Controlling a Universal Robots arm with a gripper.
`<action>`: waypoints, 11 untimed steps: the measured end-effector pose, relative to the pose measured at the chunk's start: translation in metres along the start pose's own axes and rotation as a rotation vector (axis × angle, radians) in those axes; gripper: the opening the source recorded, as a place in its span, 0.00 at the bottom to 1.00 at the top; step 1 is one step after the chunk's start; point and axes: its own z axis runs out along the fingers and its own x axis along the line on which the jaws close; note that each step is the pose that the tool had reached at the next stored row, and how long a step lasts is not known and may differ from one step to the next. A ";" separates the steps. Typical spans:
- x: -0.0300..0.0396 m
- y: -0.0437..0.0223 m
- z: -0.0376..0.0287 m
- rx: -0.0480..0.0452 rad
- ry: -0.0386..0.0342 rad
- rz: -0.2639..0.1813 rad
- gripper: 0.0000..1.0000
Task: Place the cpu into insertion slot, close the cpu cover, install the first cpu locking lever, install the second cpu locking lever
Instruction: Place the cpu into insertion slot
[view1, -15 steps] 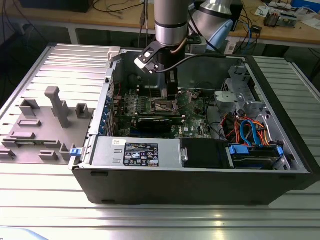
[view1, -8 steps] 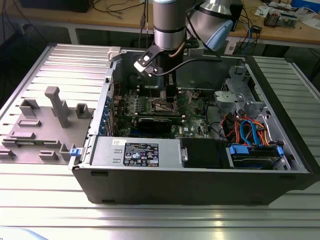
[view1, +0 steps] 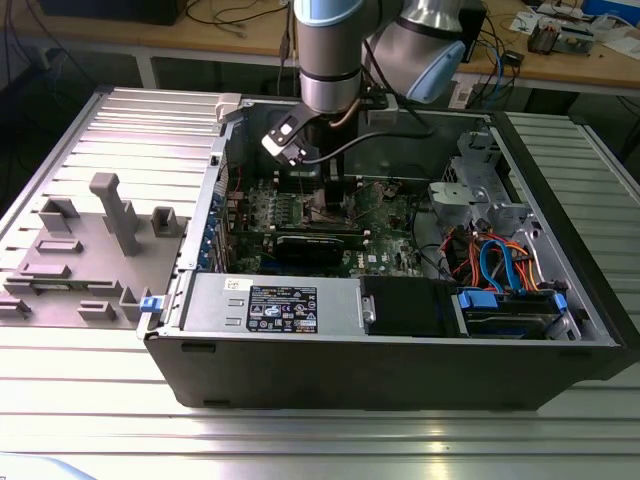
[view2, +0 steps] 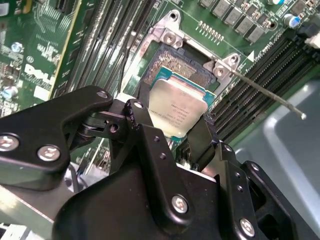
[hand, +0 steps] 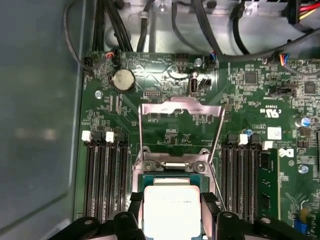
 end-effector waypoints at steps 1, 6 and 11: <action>0.0001 -0.0008 0.0023 0.0000 -0.0001 0.002 0.54; 0.0002 -0.0029 0.0078 0.0003 -0.0013 0.014 0.54; 0.0002 -0.0035 0.0106 0.0006 -0.0028 0.027 0.54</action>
